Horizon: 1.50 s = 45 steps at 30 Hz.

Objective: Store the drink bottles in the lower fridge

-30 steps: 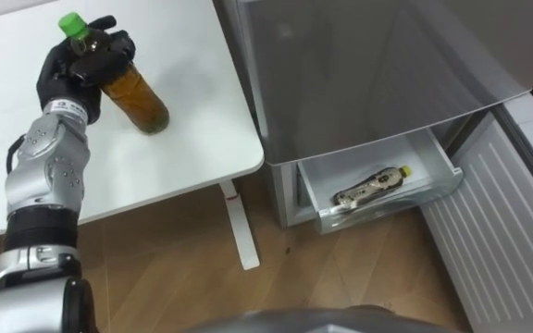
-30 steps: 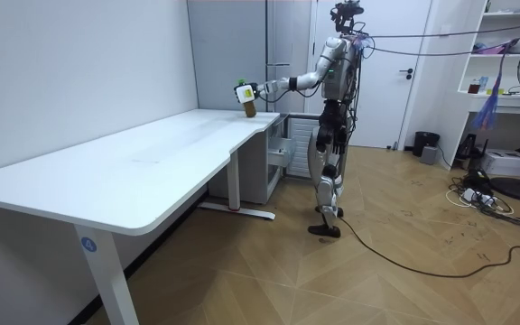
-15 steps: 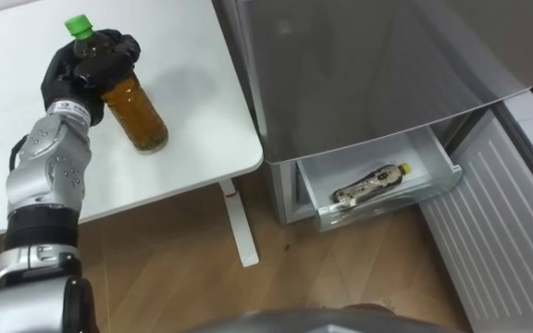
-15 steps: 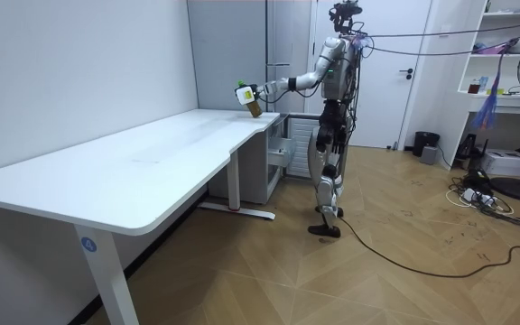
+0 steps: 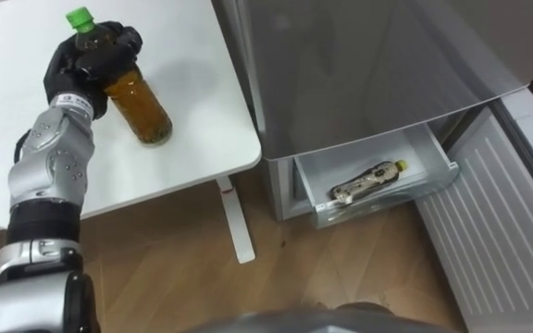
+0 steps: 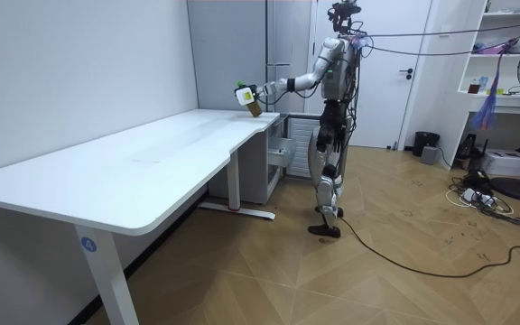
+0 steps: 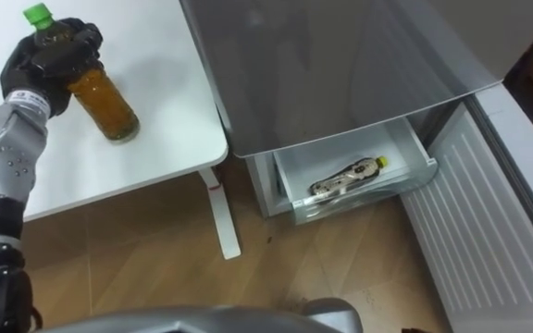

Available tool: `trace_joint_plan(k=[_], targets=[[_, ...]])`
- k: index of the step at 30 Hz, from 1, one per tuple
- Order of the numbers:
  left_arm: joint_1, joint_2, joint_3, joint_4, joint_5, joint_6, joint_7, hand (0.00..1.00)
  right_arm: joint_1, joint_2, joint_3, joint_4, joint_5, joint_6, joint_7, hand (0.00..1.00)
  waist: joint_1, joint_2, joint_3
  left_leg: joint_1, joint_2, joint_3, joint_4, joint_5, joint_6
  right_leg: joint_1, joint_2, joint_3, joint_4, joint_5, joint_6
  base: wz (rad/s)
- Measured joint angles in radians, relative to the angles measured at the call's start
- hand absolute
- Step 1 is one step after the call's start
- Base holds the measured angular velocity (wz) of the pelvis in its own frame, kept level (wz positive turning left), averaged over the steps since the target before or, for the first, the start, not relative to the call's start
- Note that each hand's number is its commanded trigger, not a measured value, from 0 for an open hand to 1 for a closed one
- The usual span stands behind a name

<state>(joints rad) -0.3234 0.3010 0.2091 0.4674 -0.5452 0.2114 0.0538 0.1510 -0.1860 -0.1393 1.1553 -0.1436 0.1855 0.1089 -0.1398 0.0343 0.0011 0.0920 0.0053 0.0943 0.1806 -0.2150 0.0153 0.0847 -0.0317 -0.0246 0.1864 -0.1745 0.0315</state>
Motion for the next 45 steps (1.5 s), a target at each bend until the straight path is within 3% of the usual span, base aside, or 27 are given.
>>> trace_joint_plan(k=[5,9,13,18,22,26,32,37,39,45], targets=[[0.006,-0.005,-0.053,-0.054,0.009,0.000,0.030,1.00,-0.016,0.004,0.001,0.003,0.024,-0.016,-0.029,0.00,0.008,-0.002,0.0001,-0.009,-0.001,-0.014,0.005,0.000,0.000,0.000,-0.001,-0.005,-0.001,0.000,0.000,0.09],[0.012,-0.018,-0.058,-0.140,0.008,0.000,0.052,1.00,-0.039,0.020,0.001,0.002,0.051,-0.046,-0.044,0.00,0.008,-0.003,0.0005,-0.009,-0.001,-0.018,0.006,0.000,0.000,0.004,-0.001,-0.007,-0.003,0.000,0.000,0.05],[0.034,-0.026,-0.058,-0.260,0.010,-0.001,0.057,1.00,-0.033,0.023,0.002,0.003,0.083,-0.046,-0.055,0.00,0.012,-0.007,0.0030,-0.008,-0.001,-0.024,0.007,0.000,0.000,0.007,-0.001,-0.017,-0.003,0.000,0.000,0.04],[0.076,-0.062,-0.068,-0.391,0.037,-0.003,0.075,1.00,-0.032,0.024,0.023,0.003,0.109,-0.056,-0.063,0.00,0.011,-0.011,0.0057,-0.008,-0.002,-0.039,0.007,0.001,0.000,0.018,-0.002,-0.035,-0.016,0.000,0.000,0.07],[0.112,-0.091,-0.071,-0.425,0.037,-0.003,0.073,1.00,-0.032,0.021,0.041,0.003,0.144,-0.057,-0.063,0.00,0.022,-0.013,0.0070,-0.010,-0.001,-0.042,0.007,0.001,-0.001,0.019,-0.002,-0.040,-0.019,0.000,0.000,0.03],[0.169,-0.126,-0.093,-0.444,0.038,-0.004,0.064,1.00,-0.032,0.021,0.047,0.004,0.145,-0.057,-0.063,0.00,0.063,-0.017,0.0097,-0.012,-0.002,-0.043,0.007,0.001,-0.001,0.017,-0.002,-0.037,-0.019,0.000,0.000,0.02],[0.212,-0.138,-0.115,-0.470,0.074,-0.004,0.064,1.00,-0.053,0.023,0.091,-0.009,0.145,-0.065,-0.066,0.00,0.074,-0.022,0.0104,-0.034,-0.002,-0.068,0.025,0.001,-0.001,0.013,-0.003,-0.071,-0.017,0.000,0.000,0.16],[0.252,-0.176,-0.160,-0.559,0.086,-0.021,0.038,1.00,-0.056,0.017,0.121,-0.039,0.145,-0.067,-0.073,0.00,0.110,-0.022,0.0099,-0.030,-0.003,-0.076,0.025,0.001,-0.002,0.021,-0.006,-0.089,-0.017,0.000,0.000,0.07],[0.265,-0.178,-0.188,-0.564,0.078,-0.022,0.015,1.00,-0.073,0.025,0.144,-0.043,0.157,-0.092,-0.067,0.00,0.113,-0.023,0.0094,-0.028,-0.004,-0.090,0.027,0.001,-0.002,0.035,-0.008,-0.114,-0.020,0.000,0.000,0.17],[0.288,-0.176,-0.248,-0.564,0.064,-0.022,-0.028,1.00,-0.124,0.051,0.231,-0.087,0.190,-0.111,0.001,0.00,0.120,-0.030,0.0045,-0.041,-0.007,-0.111,0.047,0.002,-0.003,0.045,-0.011,-0.147,-0.020,0.000,0.000,0.16]])
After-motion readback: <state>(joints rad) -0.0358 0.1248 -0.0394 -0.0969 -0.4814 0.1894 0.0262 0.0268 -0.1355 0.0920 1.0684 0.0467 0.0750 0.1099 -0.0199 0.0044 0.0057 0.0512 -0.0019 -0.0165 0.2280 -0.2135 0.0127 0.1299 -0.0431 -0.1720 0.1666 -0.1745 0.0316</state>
